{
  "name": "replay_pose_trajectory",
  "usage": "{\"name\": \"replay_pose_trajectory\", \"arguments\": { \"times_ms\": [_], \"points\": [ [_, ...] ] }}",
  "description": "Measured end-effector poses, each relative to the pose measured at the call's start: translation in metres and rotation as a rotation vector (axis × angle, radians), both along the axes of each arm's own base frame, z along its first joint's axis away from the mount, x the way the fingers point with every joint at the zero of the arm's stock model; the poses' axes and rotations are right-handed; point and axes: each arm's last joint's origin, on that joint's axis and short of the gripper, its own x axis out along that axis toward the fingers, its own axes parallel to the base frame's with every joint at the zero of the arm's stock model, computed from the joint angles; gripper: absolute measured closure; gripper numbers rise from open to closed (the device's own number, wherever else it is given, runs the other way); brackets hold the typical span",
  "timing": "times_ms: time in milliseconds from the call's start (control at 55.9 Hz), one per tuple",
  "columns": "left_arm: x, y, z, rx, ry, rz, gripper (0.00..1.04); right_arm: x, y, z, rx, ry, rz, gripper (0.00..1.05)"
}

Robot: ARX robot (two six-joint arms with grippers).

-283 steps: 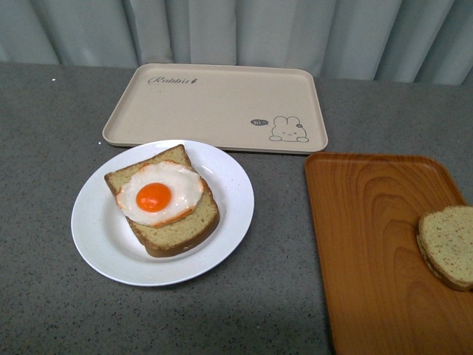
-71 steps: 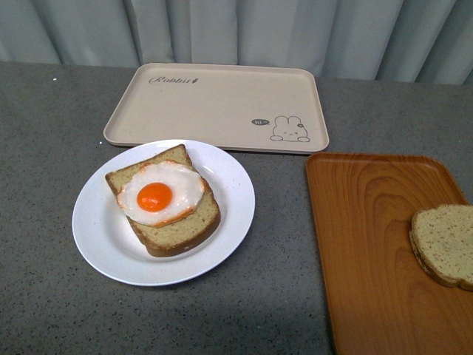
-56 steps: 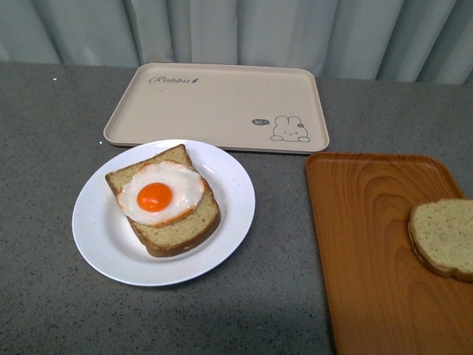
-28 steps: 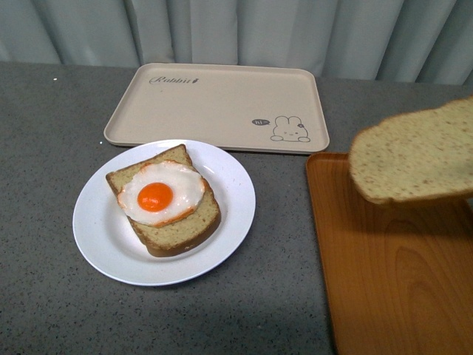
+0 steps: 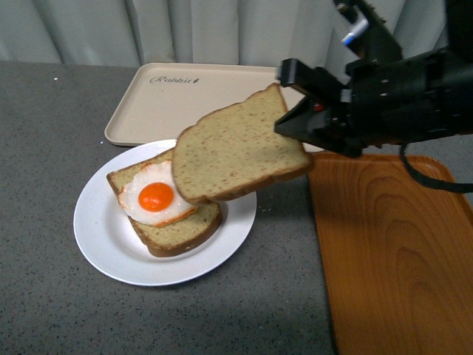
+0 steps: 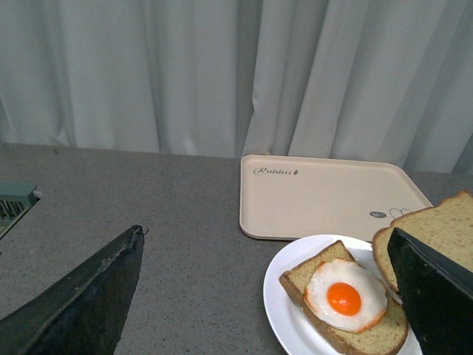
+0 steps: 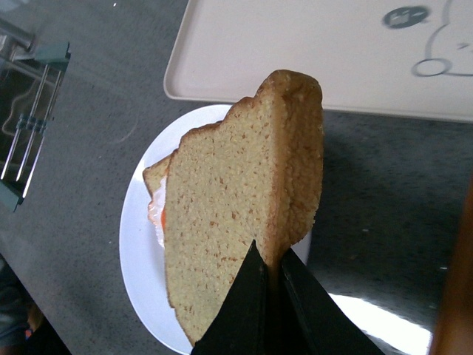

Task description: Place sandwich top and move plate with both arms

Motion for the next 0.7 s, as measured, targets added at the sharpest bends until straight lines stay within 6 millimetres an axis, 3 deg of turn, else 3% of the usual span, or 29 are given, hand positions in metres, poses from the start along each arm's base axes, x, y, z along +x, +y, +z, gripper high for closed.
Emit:
{"name": "replay_pose_trajectory", "arguments": {
  "times_ms": [233, 322, 447, 608, 698],
  "points": [
    [0.0, 0.0, 0.0, 0.0, 0.0, 0.0, 0.06, 0.008, 0.038, -0.003, 0.024, 0.017, 0.031, 1.03],
    [0.0, 0.0, 0.0, 0.0, 0.0, 0.0, 0.06, 0.012, 0.051, -0.017, -0.006, 0.05, 0.035, 1.03],
    [0.0, 0.0, 0.0, 0.0, 0.0, 0.0, 0.06, 0.007, 0.058, -0.037, -0.061, 0.104, 0.031, 1.03],
    [0.0, 0.0, 0.0, 0.0, 0.0, 0.0, 0.06, 0.003, 0.062, -0.046, -0.088, 0.12, 0.033, 1.02],
    [0.0, 0.0, 0.0, 0.0, 0.0, 0.0, 0.06, 0.002, 0.059, -0.048, -0.109, 0.121, 0.023, 0.87]
  ]
}}
